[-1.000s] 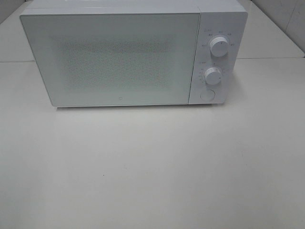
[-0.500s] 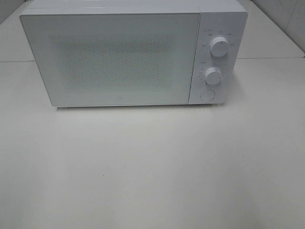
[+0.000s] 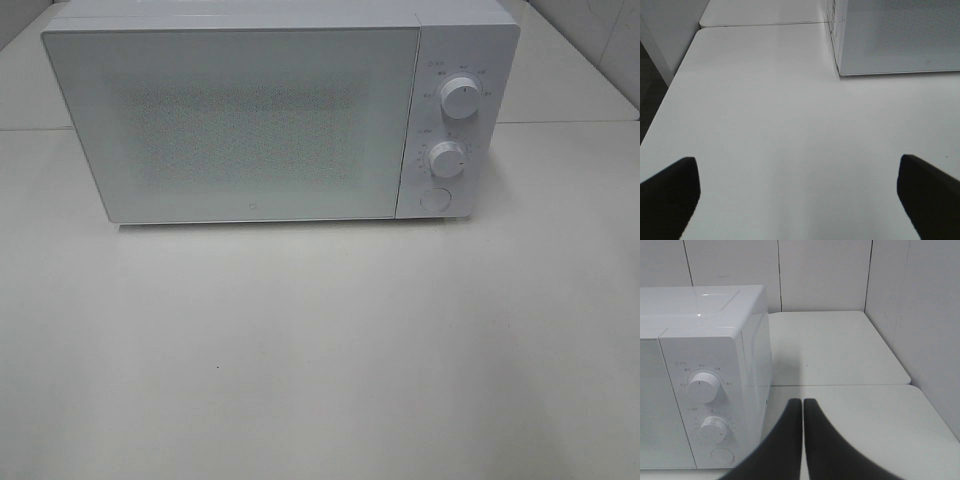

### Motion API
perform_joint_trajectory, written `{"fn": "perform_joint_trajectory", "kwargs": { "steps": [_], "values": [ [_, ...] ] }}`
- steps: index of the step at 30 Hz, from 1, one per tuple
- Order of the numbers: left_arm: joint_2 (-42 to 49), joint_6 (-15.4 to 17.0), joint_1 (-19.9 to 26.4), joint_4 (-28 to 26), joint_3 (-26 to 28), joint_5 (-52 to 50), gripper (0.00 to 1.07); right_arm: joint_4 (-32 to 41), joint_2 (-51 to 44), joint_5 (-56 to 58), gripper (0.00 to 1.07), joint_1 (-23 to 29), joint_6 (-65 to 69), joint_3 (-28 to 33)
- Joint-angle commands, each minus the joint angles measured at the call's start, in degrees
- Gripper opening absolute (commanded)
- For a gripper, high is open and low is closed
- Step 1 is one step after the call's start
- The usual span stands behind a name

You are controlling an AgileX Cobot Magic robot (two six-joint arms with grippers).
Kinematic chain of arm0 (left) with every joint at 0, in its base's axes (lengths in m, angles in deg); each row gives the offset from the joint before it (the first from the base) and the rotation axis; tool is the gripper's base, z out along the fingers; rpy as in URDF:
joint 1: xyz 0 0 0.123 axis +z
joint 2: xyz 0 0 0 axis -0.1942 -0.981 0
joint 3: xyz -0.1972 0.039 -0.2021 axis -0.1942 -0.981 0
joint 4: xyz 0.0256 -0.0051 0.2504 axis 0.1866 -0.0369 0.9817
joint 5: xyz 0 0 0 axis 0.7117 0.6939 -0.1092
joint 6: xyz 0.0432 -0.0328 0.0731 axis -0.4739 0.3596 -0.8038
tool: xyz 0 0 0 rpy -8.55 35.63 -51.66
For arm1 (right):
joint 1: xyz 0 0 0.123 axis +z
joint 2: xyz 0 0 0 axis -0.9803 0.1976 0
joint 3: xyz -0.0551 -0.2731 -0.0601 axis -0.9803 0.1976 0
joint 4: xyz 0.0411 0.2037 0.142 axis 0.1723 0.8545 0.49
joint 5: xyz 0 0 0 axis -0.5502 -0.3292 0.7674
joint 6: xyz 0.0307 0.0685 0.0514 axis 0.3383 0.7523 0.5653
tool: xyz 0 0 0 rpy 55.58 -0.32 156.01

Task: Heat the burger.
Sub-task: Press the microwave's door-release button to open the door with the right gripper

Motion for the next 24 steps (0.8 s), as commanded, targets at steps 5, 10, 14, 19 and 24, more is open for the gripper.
{"fn": "perform_joint_trajectory", "kwargs": {
  "steps": [5,10,14,19,24],
  "values": [
    [1.03,0.34,0.23,-0.23,-0.17,-0.74,1.05,0.11,12.15,-11.92,0.00,0.11,0.34,0.11],
    [1.03,0.34,0.23,-0.23,-0.17,-0.74,1.05,0.00,24.01,-23.84,0.00,0.11,0.06,0.11],
    [1.03,0.34,0.23,-0.23,-0.17,-0.74,1.05,-1.95,33.46,-32.31,0.00,0.11,0.17,0.11],
    [1.03,0.34,0.23,-0.23,-0.17,-0.74,1.05,-4.87,42.63,-43.66,0.00,0.11,0.11,0.11],
    [1.03,0.34,0.23,-0.23,-0.17,-0.74,1.05,-6.42,50.31,-54.49,0.00,0.11,0.92,0.11]
  ]
}}
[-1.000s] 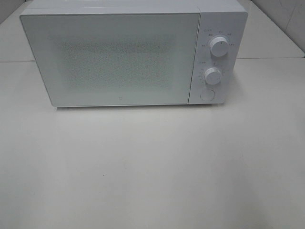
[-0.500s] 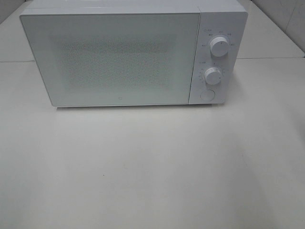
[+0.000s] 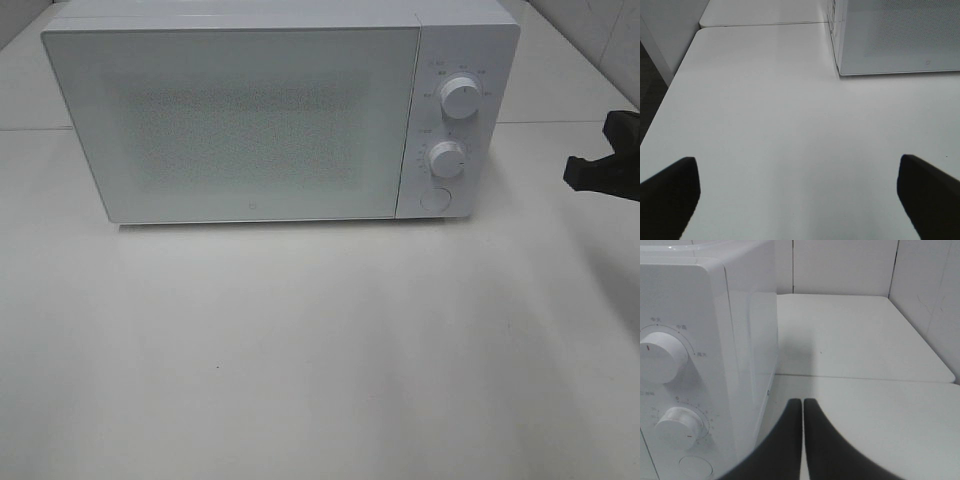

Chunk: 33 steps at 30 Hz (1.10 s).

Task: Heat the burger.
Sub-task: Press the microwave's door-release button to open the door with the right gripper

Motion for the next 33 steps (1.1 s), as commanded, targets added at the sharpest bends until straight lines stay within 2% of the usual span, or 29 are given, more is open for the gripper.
{"fn": "perform_joint_trajectory", "kwargs": {
  "steps": [1,6,8,9,11,21,25,28,29,31,33],
  "values": [
    [1.03,0.34,0.23,-0.23,-0.17,-0.74,1.05,-1.55,3.55,-6.82,0.00,0.11,1.66,0.00],
    [1.03,0.34,0.23,-0.23,-0.17,-0.74,1.05,-0.80,6.25,-6.99,0.00,1.26,6.88,0.00],
    [1.03,0.34,0.23,-0.23,-0.17,-0.74,1.05,1.60,6.36,-6.30,0.00,4.53,13.75,0.00],
    [1.03,0.34,0.23,-0.23,-0.17,-0.74,1.05,1.60,6.36,-6.30,0.00,4.53,13.75,0.00],
    [1.03,0.34,0.23,-0.23,-0.17,-0.74,1.05,4.81,6.36,-5.10,0.00,8.71,19.60,0.00],
    [1.03,0.34,0.23,-0.23,-0.17,-0.74,1.05,13.18,6.36,-1.20,0.00,18.96,22.63,-0.06],
    [1.03,0.34,0.23,-0.23,-0.17,-0.74,1.05,15.87,6.36,-1.15,0.00,21.31,26.18,-0.06],
    [1.03,0.34,0.23,-0.23,-0.17,-0.74,1.05,17.48,7.51,-1.20,0.00,22.12,33.00,-0.06],
    [1.03,0.34,0.23,-0.23,-0.17,-0.74,1.05,17.36,9.22,-1.26,0.00,22.12,40.57,-0.06],
    [1.03,0.34,0.23,-0.23,-0.17,-0.74,1.05,17.25,10.08,-1.32,0.00,22.12,44.69,-0.06],
    [1.03,0.34,0.23,-0.23,-0.17,-0.74,1.05,16.16,13.24,-1.32,0.00,22.12,55.46,-0.69]
  ]
}}
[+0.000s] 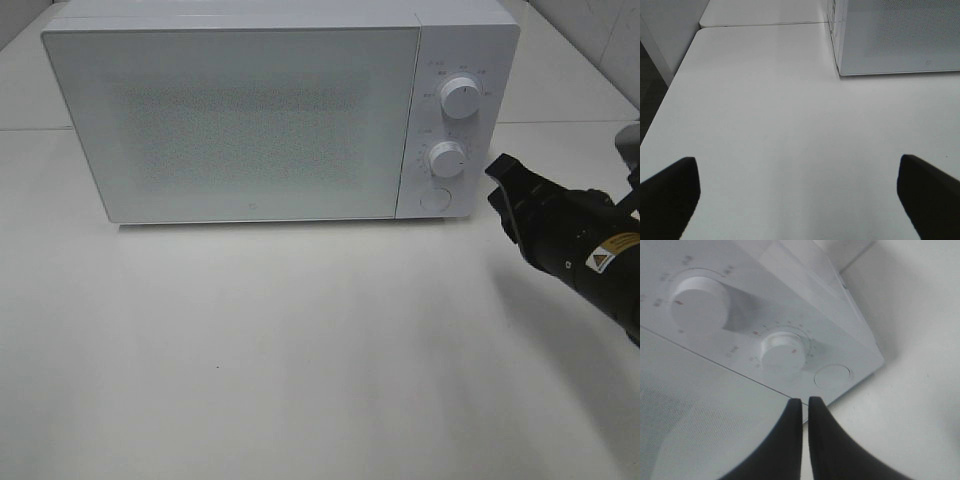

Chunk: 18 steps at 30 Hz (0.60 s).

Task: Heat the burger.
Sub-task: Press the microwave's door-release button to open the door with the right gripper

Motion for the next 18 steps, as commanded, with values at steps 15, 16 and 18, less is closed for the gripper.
{"fn": "perform_joint_trajectory", "kwargs": {
  "steps": [15,16,18],
  "values": [
    [1.03,0.34,0.23,-0.23,-0.17,-0.74,1.05,-3.78,13.35,3.38,0.00,0.17,27.96,-11.57],
    [1.03,0.34,0.23,-0.23,-0.17,-0.74,1.05,-3.78,14.04,3.55,0.00,0.17,28.30,-12.32],
    [1.03,0.34,0.23,-0.23,-0.17,-0.74,1.05,-3.61,15.01,4.24,0.00,0.17,29.11,-13.69]
  ]
}}
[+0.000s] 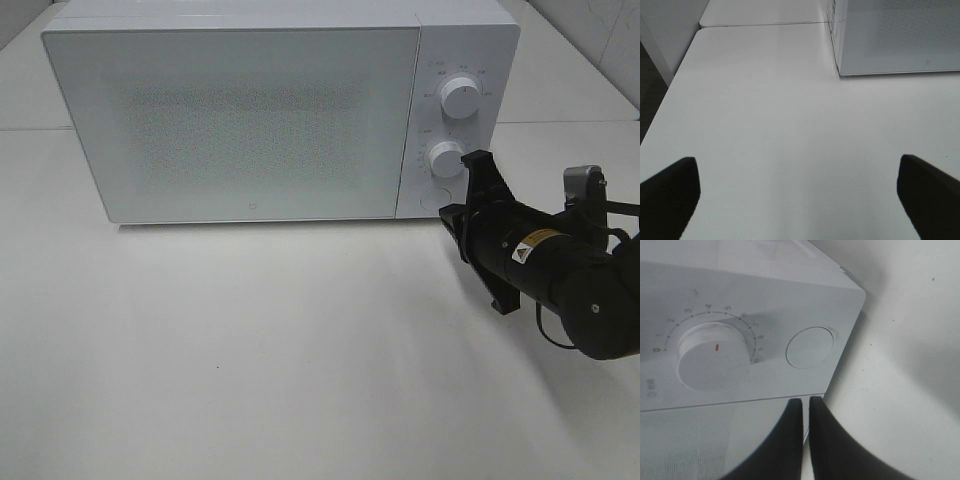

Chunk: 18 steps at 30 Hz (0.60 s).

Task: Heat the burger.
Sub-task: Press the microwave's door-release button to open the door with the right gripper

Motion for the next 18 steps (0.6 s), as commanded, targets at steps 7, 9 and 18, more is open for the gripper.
{"fn": "perform_joint_trajectory", "kwargs": {
  "steps": [7,9,18],
  "values": [
    [1.03,0.34,0.23,-0.23,-0.17,-0.74,1.05,2.58,2.46,4.70,0.00,0.17,2.12,-6.07],
    [1.03,0.34,0.23,-0.23,-0.17,-0.74,1.05,2.58,3.09,5.39,0.00,0.17,2.12,-7.16],
    [1.03,0.34,0.23,-0.23,-0.17,-0.74,1.05,3.55,5.96,6.82,0.00,0.17,6.07,-9.80]
  ]
}}
